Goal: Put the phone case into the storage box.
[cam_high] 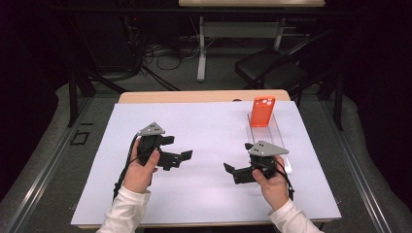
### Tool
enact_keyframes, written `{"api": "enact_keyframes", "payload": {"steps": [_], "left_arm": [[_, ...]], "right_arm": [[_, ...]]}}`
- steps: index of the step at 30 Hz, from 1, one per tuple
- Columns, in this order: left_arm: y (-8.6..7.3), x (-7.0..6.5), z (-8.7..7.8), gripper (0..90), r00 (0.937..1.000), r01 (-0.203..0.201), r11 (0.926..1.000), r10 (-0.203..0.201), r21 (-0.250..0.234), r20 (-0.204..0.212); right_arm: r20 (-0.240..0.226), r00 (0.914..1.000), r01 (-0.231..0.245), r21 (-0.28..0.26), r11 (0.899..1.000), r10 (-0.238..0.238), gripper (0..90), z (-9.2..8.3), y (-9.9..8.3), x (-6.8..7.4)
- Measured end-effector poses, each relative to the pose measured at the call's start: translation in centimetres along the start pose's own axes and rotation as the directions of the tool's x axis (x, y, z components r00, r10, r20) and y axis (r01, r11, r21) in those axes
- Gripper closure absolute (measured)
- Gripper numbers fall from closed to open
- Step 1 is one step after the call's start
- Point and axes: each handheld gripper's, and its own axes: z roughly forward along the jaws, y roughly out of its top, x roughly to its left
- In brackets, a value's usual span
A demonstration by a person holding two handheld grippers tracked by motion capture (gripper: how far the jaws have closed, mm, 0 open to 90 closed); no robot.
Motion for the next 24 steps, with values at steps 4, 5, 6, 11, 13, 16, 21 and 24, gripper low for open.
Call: {"api": "enact_keyframes", "payload": {"steps": [4,5,6,11,13,16,21,24], "left_arm": [[0.0,0.0,0.1,8.3,1.0000,-0.003,1.0000,0.003,0.001,-0.001],[0.0,0.0,0.1,8.3,1.0000,-0.001,1.0000,0.001,0.002,0.001],[0.0,0.0,0.1,8.3,1.0000,-0.002,1.0000,0.002,0.002,0.001],[-0.1,0.0,0.3,8.3,1.0000,-0.002,0.9999,0.002,0.010,0.003],[-0.2,0.0,0.4,8.3,1.0000,-0.003,0.9999,0.003,0.015,0.007],[-0.1,0.0,0.5,8.3,1.0000,-0.006,0.9998,0.006,0.017,0.007],[-0.1,0.0,0.4,8.3,1.0000,-0.003,0.9999,0.003,0.014,0.007],[-0.2,-0.1,0.4,8.3,1.0000,-0.004,0.9999,0.004,0.015,0.007]], "right_arm": [[-0.001,1.0000,0.002,-0.012,1.000,-0.002,0.0,-0.1,-0.5,0.1],[-0.001,1.0000,0.002,-0.012,1.000,-0.002,0.0,-0.1,-0.6,0.2],[-0.003,1.0000,0.003,-0.010,1.000,-0.003,0.0,-0.2,-0.8,0.2],[-0.017,0.9998,-0.008,-0.019,1.000,0.008,0.0,-0.1,-1.7,0.3],[-0.026,0.9995,-0.018,-0.020,1.000,0.018,0.0,0.1,-2.0,0.4],[-0.026,0.9997,0.003,-0.007,1.000,-0.003,0.0,0.4,-2.3,0.6],[-0.029,0.9995,0.015,0.006,1.000,-0.014,0.0,0.5,-2.6,0.8],[-0.029,0.9995,0.016,0.007,1.000,-0.016,0.0,0.6,-2.6,0.9]]}}
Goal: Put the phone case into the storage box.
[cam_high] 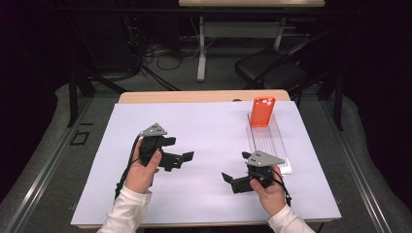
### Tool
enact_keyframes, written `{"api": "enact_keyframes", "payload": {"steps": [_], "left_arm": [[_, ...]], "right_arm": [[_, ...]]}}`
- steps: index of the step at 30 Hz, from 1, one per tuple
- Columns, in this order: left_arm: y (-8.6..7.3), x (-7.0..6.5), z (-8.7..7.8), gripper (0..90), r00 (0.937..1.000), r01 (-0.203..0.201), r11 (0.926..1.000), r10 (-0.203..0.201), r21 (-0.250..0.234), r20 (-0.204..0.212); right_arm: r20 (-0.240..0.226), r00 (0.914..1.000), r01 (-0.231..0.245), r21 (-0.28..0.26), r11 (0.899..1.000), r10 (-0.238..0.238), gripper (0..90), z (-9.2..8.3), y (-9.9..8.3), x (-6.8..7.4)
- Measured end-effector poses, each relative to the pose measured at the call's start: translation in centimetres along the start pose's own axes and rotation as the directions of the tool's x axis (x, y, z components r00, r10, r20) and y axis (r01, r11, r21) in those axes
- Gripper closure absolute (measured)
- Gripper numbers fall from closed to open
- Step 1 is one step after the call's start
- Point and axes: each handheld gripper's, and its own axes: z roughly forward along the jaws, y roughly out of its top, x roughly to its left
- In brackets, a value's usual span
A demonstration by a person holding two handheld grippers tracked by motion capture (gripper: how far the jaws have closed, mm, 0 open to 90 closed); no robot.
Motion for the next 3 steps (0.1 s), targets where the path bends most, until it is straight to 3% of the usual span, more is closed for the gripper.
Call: {"api": "enact_keyframes", "payload": {"steps": [3], "left_arm": [[0.06,-0.01,-0.07,8.3,1.0000,-0.002,1.0000,0.002,-0.004,0.001]], "right_arm": [[-0.001,1.0000,0.001,0.003,1.000,-0.001,0.0,-0.01,-0.01,0.03]]}}
